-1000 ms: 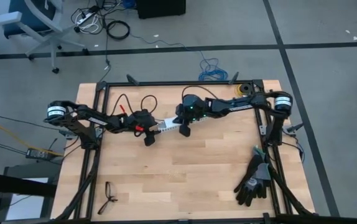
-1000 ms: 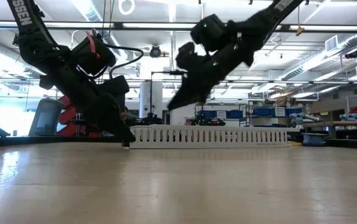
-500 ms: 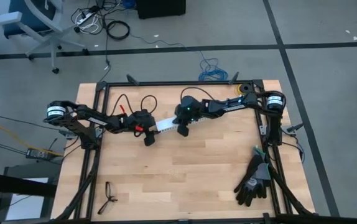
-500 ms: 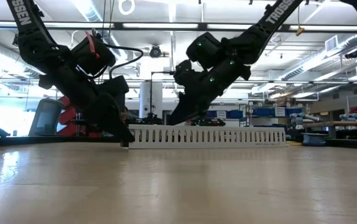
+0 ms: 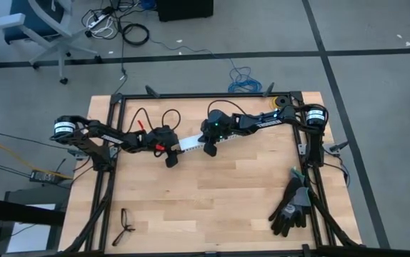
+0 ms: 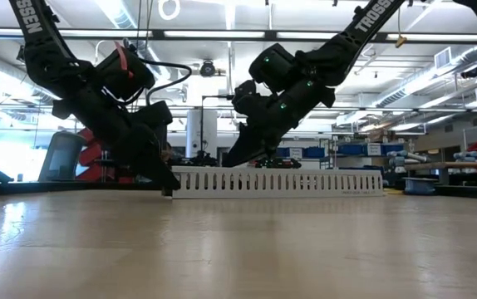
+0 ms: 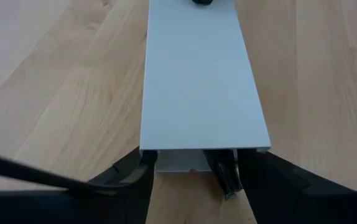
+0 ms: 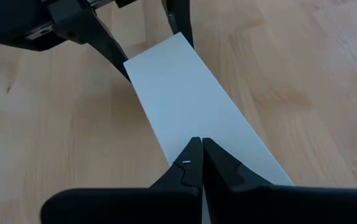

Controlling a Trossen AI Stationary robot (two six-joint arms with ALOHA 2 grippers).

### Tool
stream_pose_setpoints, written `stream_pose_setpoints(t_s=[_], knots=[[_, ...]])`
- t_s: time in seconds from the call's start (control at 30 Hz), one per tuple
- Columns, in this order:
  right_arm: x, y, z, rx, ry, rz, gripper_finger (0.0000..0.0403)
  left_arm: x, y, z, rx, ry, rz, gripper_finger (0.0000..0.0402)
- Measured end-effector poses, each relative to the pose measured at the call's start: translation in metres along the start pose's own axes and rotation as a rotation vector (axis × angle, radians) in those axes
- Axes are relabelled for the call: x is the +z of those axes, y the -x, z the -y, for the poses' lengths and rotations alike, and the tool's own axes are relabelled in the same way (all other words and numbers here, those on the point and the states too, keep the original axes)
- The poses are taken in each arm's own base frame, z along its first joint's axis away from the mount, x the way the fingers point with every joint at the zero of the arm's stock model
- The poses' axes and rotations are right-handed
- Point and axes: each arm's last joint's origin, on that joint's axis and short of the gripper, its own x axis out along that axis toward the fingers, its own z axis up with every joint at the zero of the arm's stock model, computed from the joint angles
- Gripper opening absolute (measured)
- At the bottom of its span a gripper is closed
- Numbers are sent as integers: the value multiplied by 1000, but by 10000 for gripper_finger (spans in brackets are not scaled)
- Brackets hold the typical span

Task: Ziptie cables
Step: Close the white cable duct with the white cable duct cover

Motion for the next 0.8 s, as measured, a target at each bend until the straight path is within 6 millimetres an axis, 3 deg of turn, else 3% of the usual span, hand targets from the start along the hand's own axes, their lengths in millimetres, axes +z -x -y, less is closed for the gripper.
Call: stream_pose_setpoints(t_s=[0.37,0.8], knots=[[0,0,0,-4,12,-1,0,0,0,0,1,11,-1,222],[15,25,-7,5,55,50,0,2,0,-1,22,106,32,262]])
